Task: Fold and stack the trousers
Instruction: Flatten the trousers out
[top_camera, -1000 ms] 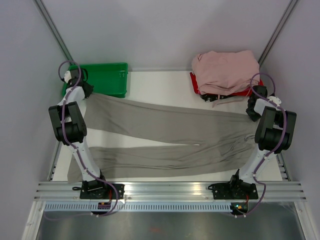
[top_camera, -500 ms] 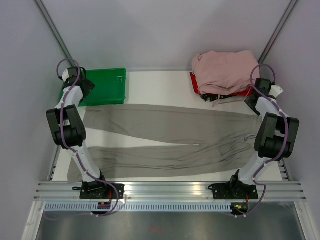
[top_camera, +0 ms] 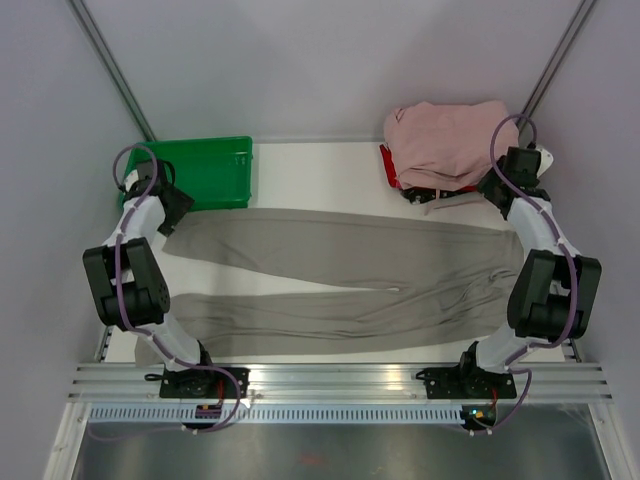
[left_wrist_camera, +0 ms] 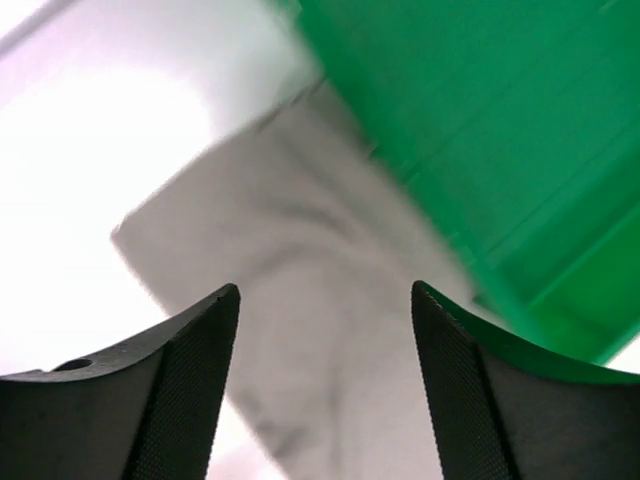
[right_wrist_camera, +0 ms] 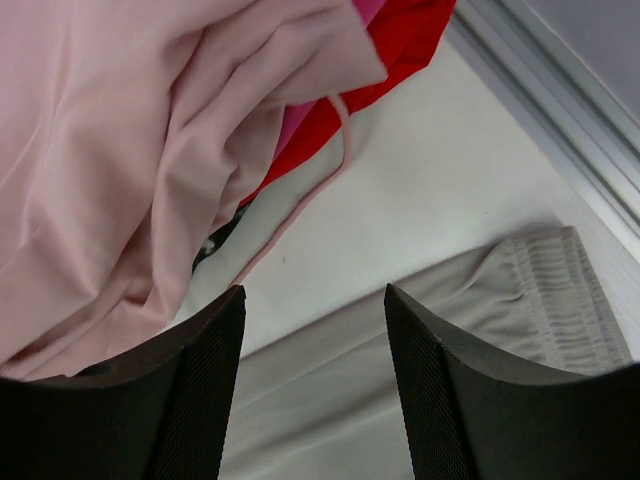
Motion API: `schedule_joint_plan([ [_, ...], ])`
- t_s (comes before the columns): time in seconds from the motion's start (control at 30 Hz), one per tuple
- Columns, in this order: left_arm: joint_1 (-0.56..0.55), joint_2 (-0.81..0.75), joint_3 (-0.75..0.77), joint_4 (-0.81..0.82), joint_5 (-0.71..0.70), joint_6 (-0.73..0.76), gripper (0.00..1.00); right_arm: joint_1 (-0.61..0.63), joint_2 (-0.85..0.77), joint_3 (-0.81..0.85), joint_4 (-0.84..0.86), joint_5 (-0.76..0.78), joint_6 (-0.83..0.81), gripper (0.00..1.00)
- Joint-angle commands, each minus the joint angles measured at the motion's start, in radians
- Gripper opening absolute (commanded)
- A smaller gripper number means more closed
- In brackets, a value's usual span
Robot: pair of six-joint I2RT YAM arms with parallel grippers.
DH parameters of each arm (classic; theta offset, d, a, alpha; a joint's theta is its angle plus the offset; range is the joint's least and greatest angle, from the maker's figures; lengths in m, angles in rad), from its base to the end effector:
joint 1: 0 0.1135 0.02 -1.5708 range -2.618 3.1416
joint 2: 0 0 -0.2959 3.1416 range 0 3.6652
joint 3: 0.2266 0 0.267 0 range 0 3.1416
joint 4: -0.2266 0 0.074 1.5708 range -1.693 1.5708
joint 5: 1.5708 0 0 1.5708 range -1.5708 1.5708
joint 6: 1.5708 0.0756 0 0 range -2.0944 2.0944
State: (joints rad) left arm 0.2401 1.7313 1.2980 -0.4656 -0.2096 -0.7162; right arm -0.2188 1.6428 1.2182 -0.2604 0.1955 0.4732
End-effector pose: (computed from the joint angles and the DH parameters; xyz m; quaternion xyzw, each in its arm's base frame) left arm 0.4049 0.1153 0.2350 -0.4626 0.8178 0.0187 0.3419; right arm 0.4047 -0.1050 0.2624 0.3443 0.8317 -0.0334 0.4343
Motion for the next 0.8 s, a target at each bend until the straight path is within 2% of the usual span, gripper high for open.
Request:
schedule_joint_plan([
  [0.0, -0.010, -0.068, -0.086, -0.044, 0.070, -0.072, 0.73, 0.030, -0.077, -0.054, 0.003, -0.036, 0.002, 0.65],
  [0.07, -0.013, -0.078, -0.143, -0.042, 0.096, -0.101, 0.69, 0.035, -0.109, -0.119, 0.000, -0.025, 0.036, 0.65],
  [0.17, -0.015, -0.076, -0.213, -0.006, 0.118, -0.173, 0.57, 0.036, -0.167, -0.215, 0.030, -0.025, 0.113, 0.64],
  [0.33, -0.013, -0.044, -0.295, 0.099, 0.133, -0.242, 0.28, 0.036, -0.216, -0.261, 0.010, -0.037, 0.131, 0.64],
  [0.47, -0.012, 0.031, -0.266, 0.136, 0.144, -0.267, 0.02, 0.036, -0.227, -0.244, -0.036, -0.053, 0.102, 0.63],
  [0.6, -0.012, 0.050, -0.263, 0.099, 0.109, -0.293, 0.02, 0.036, -0.245, -0.229, -0.059, -0.053, 0.099, 0.63],
  [0.77, -0.013, 0.068, -0.215, -0.138, -0.020, -0.350, 0.02, 0.036, -0.244, -0.218, -0.080, -0.050, 0.087, 0.63],
])
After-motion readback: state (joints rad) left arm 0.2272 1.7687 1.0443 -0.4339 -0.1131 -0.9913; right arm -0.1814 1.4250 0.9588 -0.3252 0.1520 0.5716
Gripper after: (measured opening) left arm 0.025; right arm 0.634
